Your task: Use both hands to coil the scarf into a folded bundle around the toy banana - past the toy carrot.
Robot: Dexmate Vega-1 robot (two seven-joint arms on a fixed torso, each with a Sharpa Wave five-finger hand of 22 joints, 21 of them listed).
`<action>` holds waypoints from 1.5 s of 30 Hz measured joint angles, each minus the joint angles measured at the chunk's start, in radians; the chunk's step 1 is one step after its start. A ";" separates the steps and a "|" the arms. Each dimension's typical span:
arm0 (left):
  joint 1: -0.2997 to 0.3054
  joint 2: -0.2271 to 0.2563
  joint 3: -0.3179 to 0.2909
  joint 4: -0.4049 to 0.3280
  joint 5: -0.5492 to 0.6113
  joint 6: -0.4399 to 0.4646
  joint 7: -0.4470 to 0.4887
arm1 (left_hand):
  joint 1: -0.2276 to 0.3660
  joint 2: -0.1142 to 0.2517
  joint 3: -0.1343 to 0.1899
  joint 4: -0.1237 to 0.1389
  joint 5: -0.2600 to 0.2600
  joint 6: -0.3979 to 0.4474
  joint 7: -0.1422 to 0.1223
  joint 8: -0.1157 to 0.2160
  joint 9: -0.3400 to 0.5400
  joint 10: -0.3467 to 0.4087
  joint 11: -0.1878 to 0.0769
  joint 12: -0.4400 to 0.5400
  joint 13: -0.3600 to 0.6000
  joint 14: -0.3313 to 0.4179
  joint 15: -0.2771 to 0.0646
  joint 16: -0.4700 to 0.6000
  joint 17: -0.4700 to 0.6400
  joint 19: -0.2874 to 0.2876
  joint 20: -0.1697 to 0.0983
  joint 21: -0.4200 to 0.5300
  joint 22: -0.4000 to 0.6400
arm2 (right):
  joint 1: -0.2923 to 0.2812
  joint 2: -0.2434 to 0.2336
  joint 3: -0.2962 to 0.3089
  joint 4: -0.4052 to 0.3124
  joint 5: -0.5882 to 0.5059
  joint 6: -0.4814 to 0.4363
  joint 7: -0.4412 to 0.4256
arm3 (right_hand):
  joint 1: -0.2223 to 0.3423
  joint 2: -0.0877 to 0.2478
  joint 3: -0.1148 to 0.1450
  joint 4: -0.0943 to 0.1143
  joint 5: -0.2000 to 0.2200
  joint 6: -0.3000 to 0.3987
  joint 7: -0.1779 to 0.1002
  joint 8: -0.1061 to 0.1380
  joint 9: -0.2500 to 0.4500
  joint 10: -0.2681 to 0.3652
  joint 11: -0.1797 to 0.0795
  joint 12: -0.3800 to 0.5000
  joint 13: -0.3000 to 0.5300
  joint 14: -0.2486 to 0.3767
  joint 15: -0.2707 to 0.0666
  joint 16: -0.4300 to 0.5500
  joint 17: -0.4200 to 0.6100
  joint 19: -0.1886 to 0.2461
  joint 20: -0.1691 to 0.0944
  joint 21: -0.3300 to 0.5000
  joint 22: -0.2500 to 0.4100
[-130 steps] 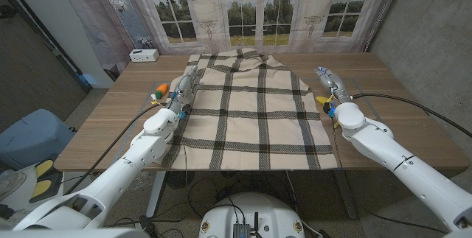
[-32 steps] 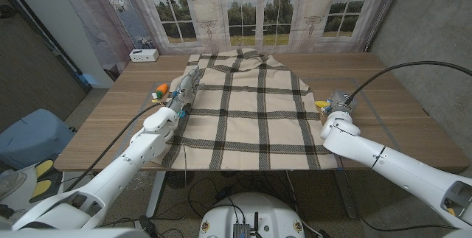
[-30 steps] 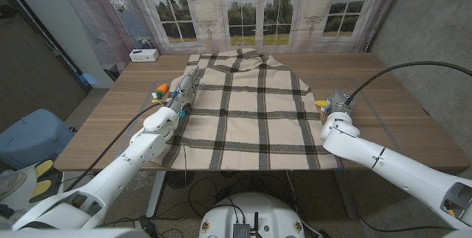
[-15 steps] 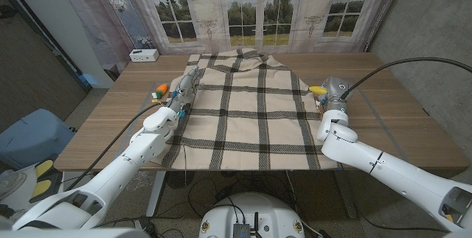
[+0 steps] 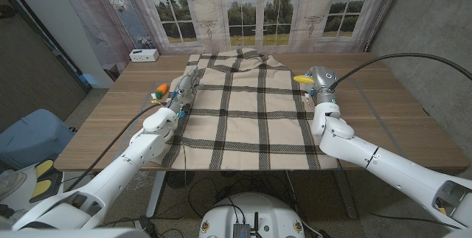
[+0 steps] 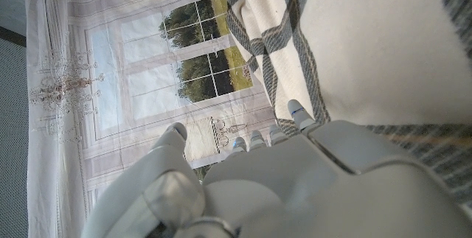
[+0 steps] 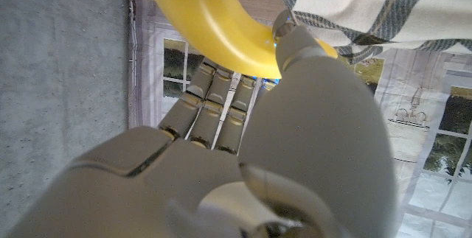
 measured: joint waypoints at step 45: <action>0.022 -0.008 -0.018 0.018 -0.015 -0.030 0.009 | 0.000 0.000 0.000 -0.008 0.000 0.002 -0.002 -0.004 0.000 0.000 0.000 0.000 0.000 -0.005 0.005 0.000 0.000 0.005 0.005 -0.022 0.000 | 0.157 0.137 -0.057 0.210 -0.192 0.505 0.247 | 0.004 -0.004 -0.008 0.008 -0.004 0.000 0.000 -0.001 0.003 0.000 0.000 0.007 0.008 0.018 -0.011 -0.044 0.023 -0.018 0.000 0.039 0.002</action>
